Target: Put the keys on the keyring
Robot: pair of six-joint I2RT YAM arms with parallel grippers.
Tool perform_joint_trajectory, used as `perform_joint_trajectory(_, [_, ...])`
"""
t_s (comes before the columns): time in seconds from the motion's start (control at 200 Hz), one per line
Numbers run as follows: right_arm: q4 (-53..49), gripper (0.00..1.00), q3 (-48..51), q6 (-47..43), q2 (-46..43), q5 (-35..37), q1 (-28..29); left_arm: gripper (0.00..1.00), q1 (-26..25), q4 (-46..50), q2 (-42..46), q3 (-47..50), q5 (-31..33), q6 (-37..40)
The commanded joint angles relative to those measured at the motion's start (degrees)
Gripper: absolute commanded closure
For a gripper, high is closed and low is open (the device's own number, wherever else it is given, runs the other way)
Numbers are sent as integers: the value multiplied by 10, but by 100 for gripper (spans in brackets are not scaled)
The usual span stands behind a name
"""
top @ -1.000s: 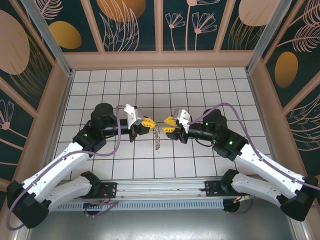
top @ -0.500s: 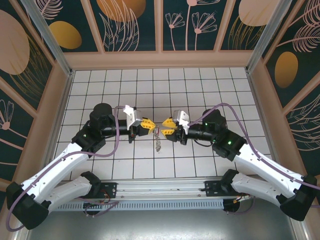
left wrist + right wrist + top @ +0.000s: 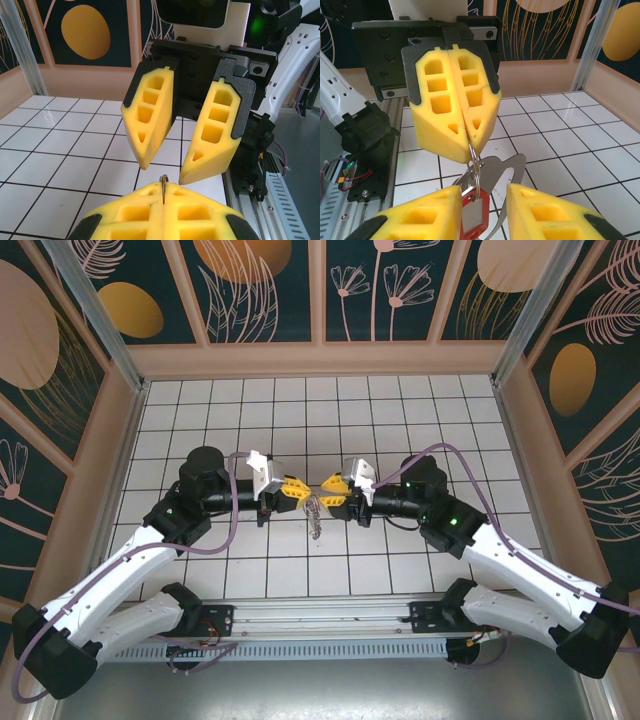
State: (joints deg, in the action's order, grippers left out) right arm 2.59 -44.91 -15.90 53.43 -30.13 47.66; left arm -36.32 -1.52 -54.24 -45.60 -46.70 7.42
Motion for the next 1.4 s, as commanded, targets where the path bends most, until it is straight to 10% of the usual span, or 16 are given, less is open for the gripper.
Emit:
perform_joint_trajectory(0.0, [26, 71, -1, 5, 3, -12, -5, 100, 4, -19, 10, -8, -20, 1])
perform_joint_trajectory(0.385, [27, 73, -7, 0, 25, -22, -5, 100, 3, -16, 11, -12, -22, -1])
perform_joint_trajectory(0.676, [23, 100, -10, -6, 27, -27, -7, 100, 3, -14, 9, -13, -22, 2])
perform_joint_trajectory(1.396, [35, 100, -42, -6, 90, -55, -10, 100, 4, -24, 13, -11, -38, -5])
